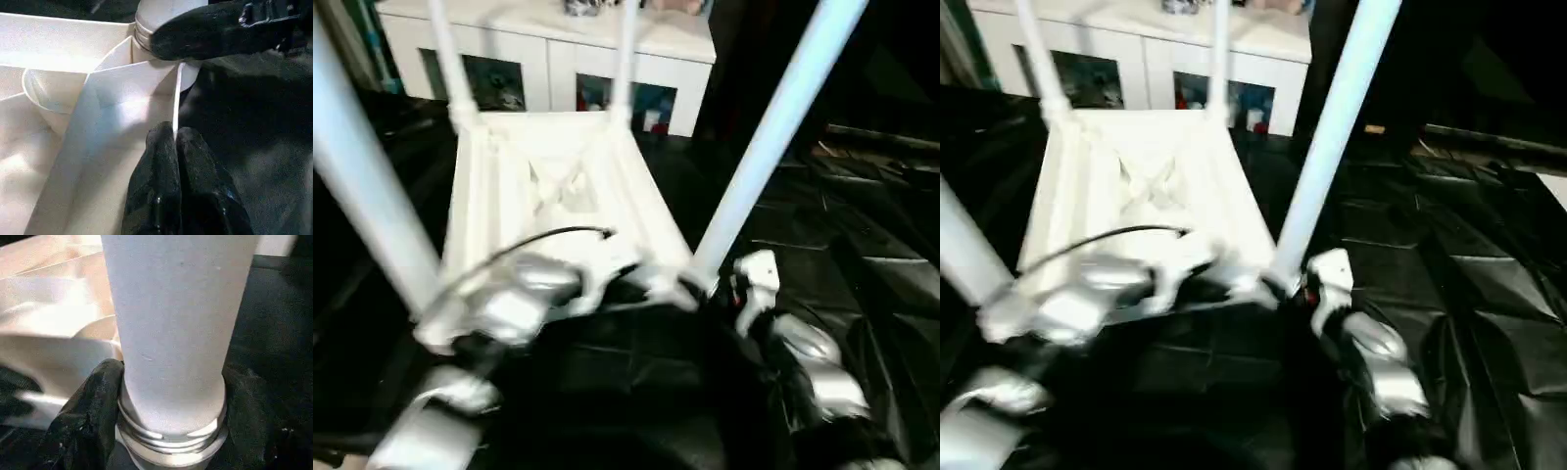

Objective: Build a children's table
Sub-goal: Rotate leg to tighten

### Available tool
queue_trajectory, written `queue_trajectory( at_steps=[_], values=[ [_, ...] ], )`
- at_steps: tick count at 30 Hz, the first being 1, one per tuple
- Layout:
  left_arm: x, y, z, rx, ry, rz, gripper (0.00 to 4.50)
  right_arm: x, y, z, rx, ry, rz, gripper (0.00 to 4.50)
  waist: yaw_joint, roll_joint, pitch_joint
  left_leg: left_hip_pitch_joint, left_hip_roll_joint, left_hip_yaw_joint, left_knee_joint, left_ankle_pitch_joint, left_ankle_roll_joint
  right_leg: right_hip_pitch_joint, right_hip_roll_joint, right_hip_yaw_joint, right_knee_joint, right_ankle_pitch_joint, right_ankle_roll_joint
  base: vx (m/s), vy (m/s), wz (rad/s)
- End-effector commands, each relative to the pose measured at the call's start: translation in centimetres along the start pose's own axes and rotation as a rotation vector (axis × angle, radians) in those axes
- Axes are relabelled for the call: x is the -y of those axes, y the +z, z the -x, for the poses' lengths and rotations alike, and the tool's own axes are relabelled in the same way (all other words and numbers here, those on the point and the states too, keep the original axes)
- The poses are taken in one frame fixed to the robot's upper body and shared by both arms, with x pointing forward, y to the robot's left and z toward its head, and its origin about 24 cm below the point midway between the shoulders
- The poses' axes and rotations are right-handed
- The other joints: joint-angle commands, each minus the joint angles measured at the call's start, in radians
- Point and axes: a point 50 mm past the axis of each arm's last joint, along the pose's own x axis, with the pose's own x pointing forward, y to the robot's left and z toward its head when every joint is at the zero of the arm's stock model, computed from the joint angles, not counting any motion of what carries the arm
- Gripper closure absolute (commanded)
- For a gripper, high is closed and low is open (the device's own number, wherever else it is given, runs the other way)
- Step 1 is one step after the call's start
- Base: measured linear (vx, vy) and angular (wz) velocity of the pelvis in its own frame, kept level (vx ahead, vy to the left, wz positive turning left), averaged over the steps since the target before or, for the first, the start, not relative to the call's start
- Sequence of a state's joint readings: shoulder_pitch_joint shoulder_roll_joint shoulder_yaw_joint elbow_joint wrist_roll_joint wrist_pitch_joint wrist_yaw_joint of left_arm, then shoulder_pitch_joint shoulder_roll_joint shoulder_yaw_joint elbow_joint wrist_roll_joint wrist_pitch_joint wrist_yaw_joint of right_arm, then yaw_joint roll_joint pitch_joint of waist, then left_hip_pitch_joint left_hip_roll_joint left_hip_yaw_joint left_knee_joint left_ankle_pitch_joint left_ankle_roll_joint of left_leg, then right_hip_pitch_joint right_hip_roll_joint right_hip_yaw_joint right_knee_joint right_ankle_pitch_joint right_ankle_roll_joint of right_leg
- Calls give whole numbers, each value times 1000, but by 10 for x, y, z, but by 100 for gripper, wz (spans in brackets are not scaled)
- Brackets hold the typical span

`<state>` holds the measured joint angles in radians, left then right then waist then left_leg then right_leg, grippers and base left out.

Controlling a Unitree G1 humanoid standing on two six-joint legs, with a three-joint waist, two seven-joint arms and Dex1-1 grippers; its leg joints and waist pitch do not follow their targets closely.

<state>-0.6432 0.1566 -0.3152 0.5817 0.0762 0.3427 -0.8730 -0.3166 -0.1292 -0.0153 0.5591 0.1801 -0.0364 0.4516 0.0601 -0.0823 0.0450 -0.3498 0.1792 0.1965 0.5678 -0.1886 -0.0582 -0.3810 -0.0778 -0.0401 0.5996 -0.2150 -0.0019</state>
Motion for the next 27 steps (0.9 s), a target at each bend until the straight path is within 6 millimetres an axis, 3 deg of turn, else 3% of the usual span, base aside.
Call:
queue_trajectory(
  at_steps=[1, 4, 9, 11, 17, 20, 22, 27],
  values=[
    [11, -20, -21, -95, 51, 109, 450, -13, -11, -10, -63, -49, 13, 183, 2, 8, -36, 9, 57, -31, -76, -281, -1, 18, -74, 45, -89, -304, -165, 0, 0, 0],
    [15, -15, -33, -100, 69, 105, 450, -30, -8, -21, -56, -11, 59, 183, 6, 6, -37, 7, 53, -28, -72, -254, 14, 21, -72, 45, -86, -253, -170, 0, 0, 0],
    [15, -16, -33, -110, 65, 87, 450, -36, -6, -20, -30, 61, 56, 183, 9, 7, -40, 1, 53, -26, -69, -211, 53, 27, -71, 43, -79, -183, -179, 0, 0, 0],
    [14, -18, -31, -121, 57, 76, 450, -35, -4, -16, -11, 88, 28, 113, 13, 8, -39, 2, 55, -26, -70, -221, 60, 26, -73, 43, -81, -196, -182, 0, 0, 0],
    [13, -31, -15, -156, -52, 30, 450, -9, 4, 3, -6, 186, 80, 69, 10, 9, -33, -2, 57, -30, -77, -261, 60, 26, -73, 42, -90, -273, -165, 0, 0, 0],
    [13, -37, -6, -179, -110, 12, 450, 2, 9, 12, -10, 225, 120, 69, 4, 7, -33, -9, 58, -32, -78, -255, 63, 29, -75, 41, -92, -298, -160, 0, 0, 0],
    [13, -41, 2, -196, -154, -2, 450, 9, 13, 19, -17, 265, 145, 69, 5, 13, -34, -3, 60, -31, -75, -243, 66, 26, -75, 42, -90, -269, -175, 0, 0, 0],
    [14, -44, 21, -202, -270, -72, 450, 10, 18, 31, -27, 380, 166, 69, 5, 15, -37, -1, 62, -25, -71, -165, 96, 31, -68, 40, -69, -66, -242, 0, 0, 0]
  ],
)
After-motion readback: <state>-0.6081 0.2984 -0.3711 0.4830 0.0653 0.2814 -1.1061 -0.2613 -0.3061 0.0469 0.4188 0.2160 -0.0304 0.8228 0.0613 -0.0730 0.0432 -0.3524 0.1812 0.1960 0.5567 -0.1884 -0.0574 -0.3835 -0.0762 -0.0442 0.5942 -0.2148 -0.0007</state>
